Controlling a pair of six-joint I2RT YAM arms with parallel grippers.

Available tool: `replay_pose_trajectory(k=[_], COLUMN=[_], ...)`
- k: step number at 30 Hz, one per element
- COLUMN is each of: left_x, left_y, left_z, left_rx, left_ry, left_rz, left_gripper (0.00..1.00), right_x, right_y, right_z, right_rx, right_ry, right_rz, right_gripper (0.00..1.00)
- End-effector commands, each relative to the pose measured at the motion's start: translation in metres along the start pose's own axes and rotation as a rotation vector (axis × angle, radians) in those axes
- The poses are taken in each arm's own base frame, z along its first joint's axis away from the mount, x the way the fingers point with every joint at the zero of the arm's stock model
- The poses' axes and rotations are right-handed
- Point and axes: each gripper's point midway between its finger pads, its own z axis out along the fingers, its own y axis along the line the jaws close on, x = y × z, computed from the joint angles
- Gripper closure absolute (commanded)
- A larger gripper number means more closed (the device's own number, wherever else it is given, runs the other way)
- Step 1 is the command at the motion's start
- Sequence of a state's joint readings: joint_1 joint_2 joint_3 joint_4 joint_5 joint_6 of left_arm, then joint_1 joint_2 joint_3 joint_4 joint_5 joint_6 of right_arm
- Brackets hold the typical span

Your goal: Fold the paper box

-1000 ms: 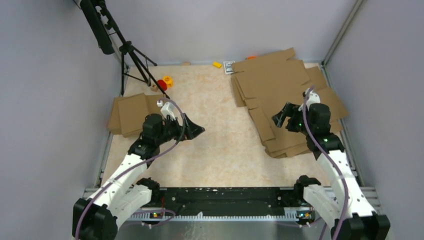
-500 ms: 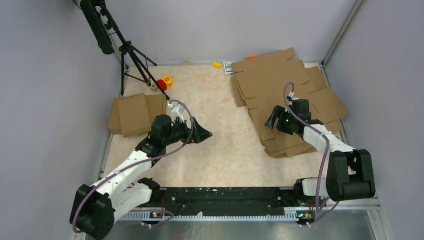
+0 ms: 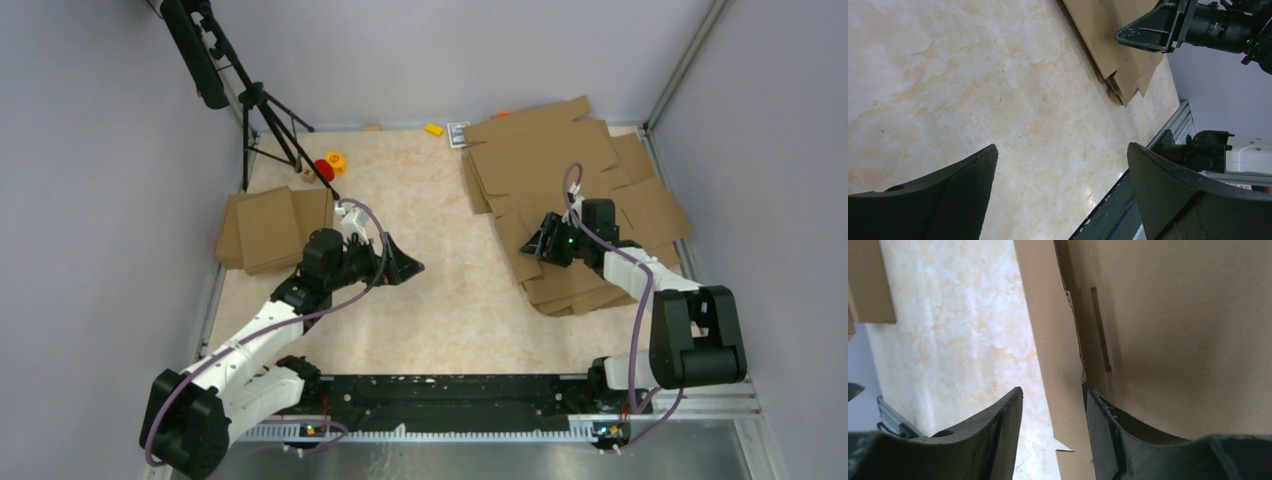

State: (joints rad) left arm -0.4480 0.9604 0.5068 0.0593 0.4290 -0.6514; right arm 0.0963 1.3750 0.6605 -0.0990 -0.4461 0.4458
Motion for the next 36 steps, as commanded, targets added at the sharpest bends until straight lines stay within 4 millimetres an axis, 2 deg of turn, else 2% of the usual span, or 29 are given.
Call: replay_pose_trajectory(k=[1,5,8,13,17,20,22,26,30,33,36], left_x=[-0.015,-0.013,-0.012,-0.013,-0.015,-0.020,-0.026,-0.035,-0.034,-0.030,-0.024], left_y=[-0.014,-0.015,-0.017,-0.021,-0.014,0.004,0.018,0.037,0.047,0.062,0.077], left_z=[0.003,0.009,0.013,0.016,0.014,0.010,0.004,-0.007,-0.007,-0.008,-0.009], left_rx=[0.044,0.051,0.062,0.064,0.016,-0.104,-0.206,-0.338,-0.389,-0.456,-0.501], left_ry=[-0.038,-0.022,-0.013,-0.001,-0.013,-0.027,-0.048,-0.097,-0.106,-0.100,-0.093], left_rz=[0.045,0.039,0.030,0.041,0.049,0.044,0.047,0.029,0.003,-0.033,-0.088], left_gripper=[0.01,0.01,0.01,0.01,0.01,0.01,0.01,0.01,0.01,0.01,0.01], right_x=[-0.003,-0.003,0.003,0.010,0.013,0.019,0.024,0.058,0.099,0.106,0.111], right_y=[0.035,0.053,0.049,0.050,0.066,0.089,0.113,0.166,0.207,0.211,0.200], right_z=[-0.005,-0.009,0.001,0.012,0.015,0.012,0.006,-0.007,-0.024,-0.034,-0.039], right_rx=[-0.166,-0.247,-0.187,-0.155,-0.142,-0.159,-0.214,-0.368,-0.552,-0.595,-0.560], right_ry=[0.000,-0.006,0.037,0.082,0.101,0.128,0.135,0.192,0.293,0.310,0.322], right_rz=[-0.012,-0.027,-0.052,-0.086,-0.164,-0.245,-0.306,-0.412,-0.479,-0.484,-0.503], right_gripper=[0.54,0.55,0.56,0.73,1.00,1.00,1.00,1.00,0.98,0.95,0.88])
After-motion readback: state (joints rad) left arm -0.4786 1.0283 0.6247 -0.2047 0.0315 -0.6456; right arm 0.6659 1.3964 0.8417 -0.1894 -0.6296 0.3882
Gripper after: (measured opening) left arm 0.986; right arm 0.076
